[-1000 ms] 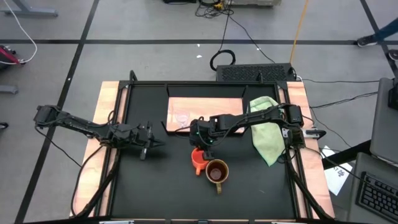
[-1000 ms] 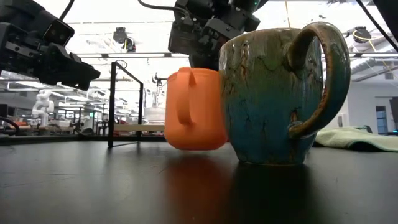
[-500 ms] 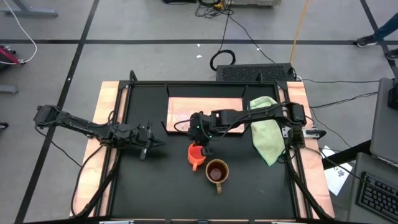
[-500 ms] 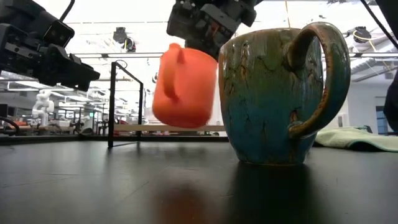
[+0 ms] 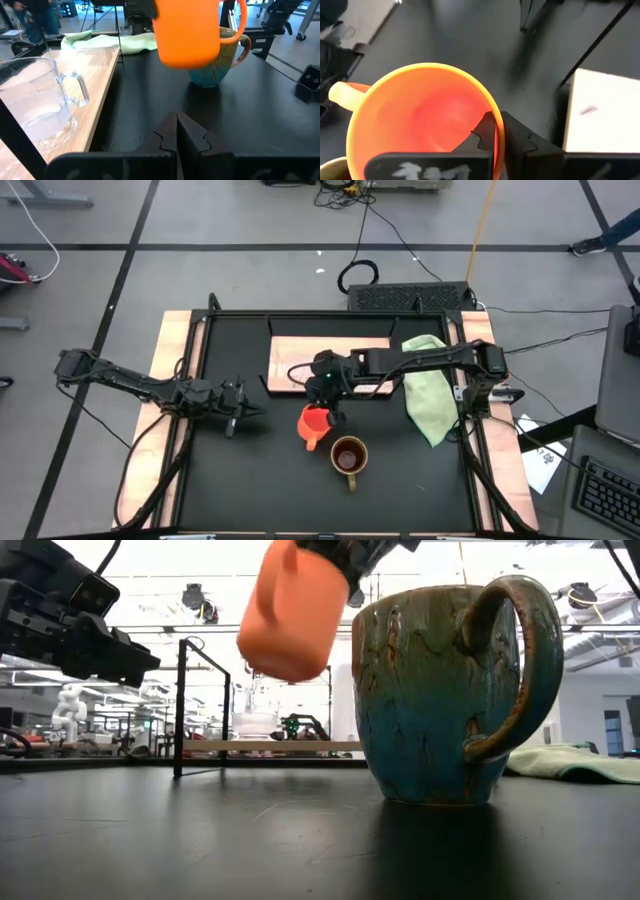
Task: Stack small to large cups/mugs on shelf
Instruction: Put the orange mug on the shelf
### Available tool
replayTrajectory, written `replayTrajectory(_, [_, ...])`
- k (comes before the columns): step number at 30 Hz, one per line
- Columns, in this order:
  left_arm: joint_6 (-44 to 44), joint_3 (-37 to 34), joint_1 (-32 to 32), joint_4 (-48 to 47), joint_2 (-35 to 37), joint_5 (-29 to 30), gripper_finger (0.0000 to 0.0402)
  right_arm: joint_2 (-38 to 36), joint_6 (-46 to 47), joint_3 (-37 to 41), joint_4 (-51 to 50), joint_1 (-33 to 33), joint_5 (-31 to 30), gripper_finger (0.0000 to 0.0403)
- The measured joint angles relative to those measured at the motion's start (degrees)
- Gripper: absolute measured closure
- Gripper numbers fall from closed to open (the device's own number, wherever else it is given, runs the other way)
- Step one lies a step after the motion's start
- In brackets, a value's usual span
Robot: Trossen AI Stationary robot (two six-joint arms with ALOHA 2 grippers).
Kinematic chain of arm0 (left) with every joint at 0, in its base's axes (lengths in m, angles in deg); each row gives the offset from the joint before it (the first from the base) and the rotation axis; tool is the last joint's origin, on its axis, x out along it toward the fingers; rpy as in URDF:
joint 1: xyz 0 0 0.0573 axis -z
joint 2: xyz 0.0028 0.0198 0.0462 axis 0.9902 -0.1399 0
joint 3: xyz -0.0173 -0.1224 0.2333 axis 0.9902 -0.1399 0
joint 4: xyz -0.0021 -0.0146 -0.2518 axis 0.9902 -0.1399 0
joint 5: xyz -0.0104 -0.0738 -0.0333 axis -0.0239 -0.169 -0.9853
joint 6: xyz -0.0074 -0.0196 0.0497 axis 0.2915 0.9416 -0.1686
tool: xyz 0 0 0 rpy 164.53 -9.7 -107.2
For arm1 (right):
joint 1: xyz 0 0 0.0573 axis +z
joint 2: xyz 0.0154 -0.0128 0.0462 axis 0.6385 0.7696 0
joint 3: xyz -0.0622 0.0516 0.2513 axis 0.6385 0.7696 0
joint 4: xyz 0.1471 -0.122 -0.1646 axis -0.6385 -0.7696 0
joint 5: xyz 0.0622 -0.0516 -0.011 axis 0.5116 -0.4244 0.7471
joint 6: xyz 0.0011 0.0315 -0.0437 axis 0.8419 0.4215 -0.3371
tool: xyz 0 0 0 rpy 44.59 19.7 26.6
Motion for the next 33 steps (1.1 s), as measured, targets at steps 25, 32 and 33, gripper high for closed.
replayTrajectory(25, [1.0, 0.0, 0.0, 0.2, 0.0, 0.6, 0.0398, -31.5, 5.9, 41.1, 36.0, -1.7, -1.9, 0.0399])
replayTrajectory(32, [1.7, 0.0, 0.0, 0.4, 0.0, 0.6, 0.0398, -32.2, 6.7, 44.8, 42.1, -1.8, -2.1, 0.0399])
replayTrajectory(33, [1.8, 0.0, 0.0, 0.4, 0.0, 0.6, 0.0398, -32.2, 6.7, 45.2, 43.0, -2.0, -2.0, 0.0399])
